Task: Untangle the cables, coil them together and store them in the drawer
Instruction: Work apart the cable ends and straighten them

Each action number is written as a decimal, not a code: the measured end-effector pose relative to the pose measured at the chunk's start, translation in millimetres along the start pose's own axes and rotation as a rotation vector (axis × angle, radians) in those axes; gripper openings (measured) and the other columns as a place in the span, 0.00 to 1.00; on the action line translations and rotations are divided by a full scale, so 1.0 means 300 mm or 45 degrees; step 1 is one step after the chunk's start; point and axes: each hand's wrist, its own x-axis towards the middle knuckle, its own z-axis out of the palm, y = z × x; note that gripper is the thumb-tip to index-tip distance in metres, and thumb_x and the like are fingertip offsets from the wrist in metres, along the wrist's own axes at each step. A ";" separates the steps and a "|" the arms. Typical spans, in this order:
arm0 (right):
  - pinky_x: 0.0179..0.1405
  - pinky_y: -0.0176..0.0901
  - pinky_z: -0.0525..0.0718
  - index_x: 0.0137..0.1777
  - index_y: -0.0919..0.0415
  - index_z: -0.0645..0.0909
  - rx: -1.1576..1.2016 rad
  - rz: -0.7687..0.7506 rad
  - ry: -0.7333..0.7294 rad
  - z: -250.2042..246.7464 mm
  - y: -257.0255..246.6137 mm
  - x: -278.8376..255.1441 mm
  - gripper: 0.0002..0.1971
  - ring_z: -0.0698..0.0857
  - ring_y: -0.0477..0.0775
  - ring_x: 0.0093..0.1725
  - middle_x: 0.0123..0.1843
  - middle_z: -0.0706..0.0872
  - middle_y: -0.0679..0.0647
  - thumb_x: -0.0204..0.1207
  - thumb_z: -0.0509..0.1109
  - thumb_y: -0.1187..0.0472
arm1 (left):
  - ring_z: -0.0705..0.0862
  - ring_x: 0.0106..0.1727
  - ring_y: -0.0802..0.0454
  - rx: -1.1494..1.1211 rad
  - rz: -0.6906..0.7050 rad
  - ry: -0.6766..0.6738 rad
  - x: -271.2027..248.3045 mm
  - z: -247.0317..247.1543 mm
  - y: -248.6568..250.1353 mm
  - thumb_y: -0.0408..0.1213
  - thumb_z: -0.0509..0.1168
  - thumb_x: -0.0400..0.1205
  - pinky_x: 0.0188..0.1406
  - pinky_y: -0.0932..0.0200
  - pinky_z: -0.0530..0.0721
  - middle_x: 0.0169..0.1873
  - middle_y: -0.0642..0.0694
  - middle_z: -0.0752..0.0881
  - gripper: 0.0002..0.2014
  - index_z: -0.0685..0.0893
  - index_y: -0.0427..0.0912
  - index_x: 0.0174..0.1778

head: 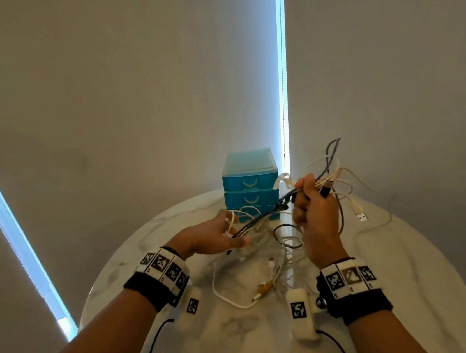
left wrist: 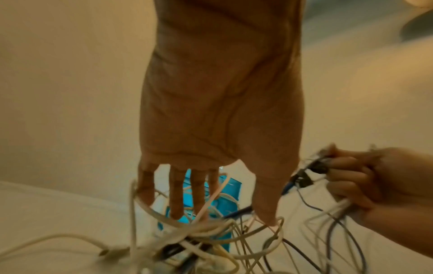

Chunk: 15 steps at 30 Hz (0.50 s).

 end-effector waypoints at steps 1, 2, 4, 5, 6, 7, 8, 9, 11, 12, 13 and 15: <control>0.17 0.36 0.59 0.43 0.55 0.84 0.087 -0.032 0.029 -0.014 -0.017 0.008 0.19 0.61 0.43 0.21 0.27 0.67 0.46 0.94 0.64 0.48 | 0.81 0.74 0.48 0.043 -0.067 0.069 0.017 -0.012 -0.031 0.67 0.73 0.81 0.77 0.51 0.79 0.80 0.48 0.79 0.47 0.63 0.45 0.88; 0.17 0.35 0.60 0.43 0.55 0.83 0.168 -0.057 0.046 -0.028 -0.036 0.014 0.19 0.61 0.43 0.21 0.27 0.67 0.45 0.94 0.63 0.48 | 0.80 0.76 0.46 0.099 -0.135 0.117 0.032 -0.022 -0.067 0.69 0.73 0.80 0.79 0.48 0.78 0.81 0.47 0.78 0.47 0.65 0.45 0.88; 0.18 0.34 0.60 0.43 0.55 0.82 0.302 -0.074 0.036 -0.054 -0.067 0.023 0.19 0.61 0.42 0.22 0.27 0.67 0.45 0.94 0.62 0.47 | 0.80 0.77 0.44 0.208 -0.259 0.129 0.044 -0.036 -0.125 0.69 0.72 0.81 0.78 0.47 0.79 0.82 0.45 0.78 0.45 0.69 0.44 0.86; 0.19 0.35 0.60 0.43 0.54 0.83 0.341 -0.064 0.021 -0.060 -0.074 0.026 0.20 0.61 0.43 0.22 0.28 0.67 0.45 0.95 0.61 0.47 | 0.81 0.76 0.44 0.268 -0.289 0.122 0.042 -0.045 -0.138 0.67 0.71 0.82 0.76 0.48 0.80 0.81 0.44 0.80 0.41 0.73 0.43 0.83; 0.19 0.35 0.59 0.44 0.55 0.83 0.358 -0.050 0.006 -0.061 -0.074 0.026 0.20 0.61 0.43 0.22 0.28 0.66 0.45 0.95 0.61 0.47 | 0.83 0.74 0.44 0.332 -0.292 0.122 0.036 -0.054 -0.137 0.65 0.71 0.84 0.73 0.50 0.82 0.78 0.44 0.83 0.35 0.79 0.43 0.78; 0.19 0.35 0.59 0.44 0.55 0.83 0.357 -0.039 -0.009 -0.057 -0.069 0.024 0.20 0.61 0.43 0.22 0.27 0.66 0.46 0.95 0.61 0.47 | 0.85 0.69 0.44 0.399 -0.273 0.139 0.032 -0.065 -0.126 0.62 0.71 0.85 0.68 0.52 0.83 0.73 0.44 0.86 0.29 0.85 0.43 0.72; 0.19 0.36 0.58 0.44 0.56 0.83 0.344 -0.030 -0.029 -0.050 -0.062 0.021 0.20 0.60 0.43 0.22 0.27 0.65 0.46 0.95 0.60 0.47 | 0.87 0.64 0.45 0.470 -0.243 0.170 0.026 -0.080 -0.101 0.59 0.71 0.86 0.62 0.53 0.84 0.68 0.44 0.90 0.23 0.89 0.43 0.65; 0.19 0.36 0.56 0.44 0.56 0.83 0.325 -0.022 -0.055 -0.042 -0.054 0.016 0.20 0.59 0.43 0.22 0.27 0.65 0.46 0.95 0.60 0.47 | 0.88 0.59 0.45 0.538 -0.228 0.216 0.012 -0.094 -0.061 0.58 0.71 0.85 0.58 0.53 0.86 0.63 0.46 0.92 0.20 0.92 0.45 0.61; 0.21 0.38 0.53 0.43 0.57 0.84 0.299 0.007 -0.128 -0.026 -0.051 0.006 0.21 0.55 0.44 0.23 0.27 0.64 0.46 0.95 0.60 0.49 | 0.89 0.55 0.48 0.623 -0.167 0.356 -0.020 -0.110 0.031 0.65 0.69 0.83 0.57 0.51 0.89 0.58 0.51 0.93 0.24 0.92 0.49 0.59; 0.23 0.40 0.51 0.43 0.58 0.84 0.290 0.028 -0.177 -0.021 -0.054 0.000 0.21 0.54 0.45 0.24 0.27 0.64 0.47 0.95 0.60 0.49 | 0.89 0.56 0.49 0.589 -0.076 0.449 -0.038 -0.112 0.077 0.71 0.66 0.82 0.58 0.49 0.90 0.58 0.53 0.92 0.29 0.91 0.50 0.62; 0.25 0.41 0.51 0.43 0.58 0.84 0.270 0.046 -0.232 -0.014 -0.056 -0.005 0.21 0.55 0.45 0.24 0.26 0.64 0.47 0.95 0.60 0.50 | 0.89 0.57 0.51 0.454 0.048 0.536 -0.056 -0.115 0.122 0.76 0.61 0.82 0.60 0.47 0.89 0.59 0.54 0.91 0.33 0.89 0.50 0.65; 0.27 0.43 0.51 0.43 0.58 0.83 0.196 0.076 -0.344 -0.002 -0.053 -0.017 0.20 0.58 0.44 0.22 0.25 0.64 0.46 0.94 0.60 0.50 | 0.87 0.62 0.55 0.003 0.288 0.567 -0.097 -0.130 0.225 0.76 0.51 0.86 0.65 0.48 0.86 0.63 0.56 0.89 0.36 0.89 0.51 0.67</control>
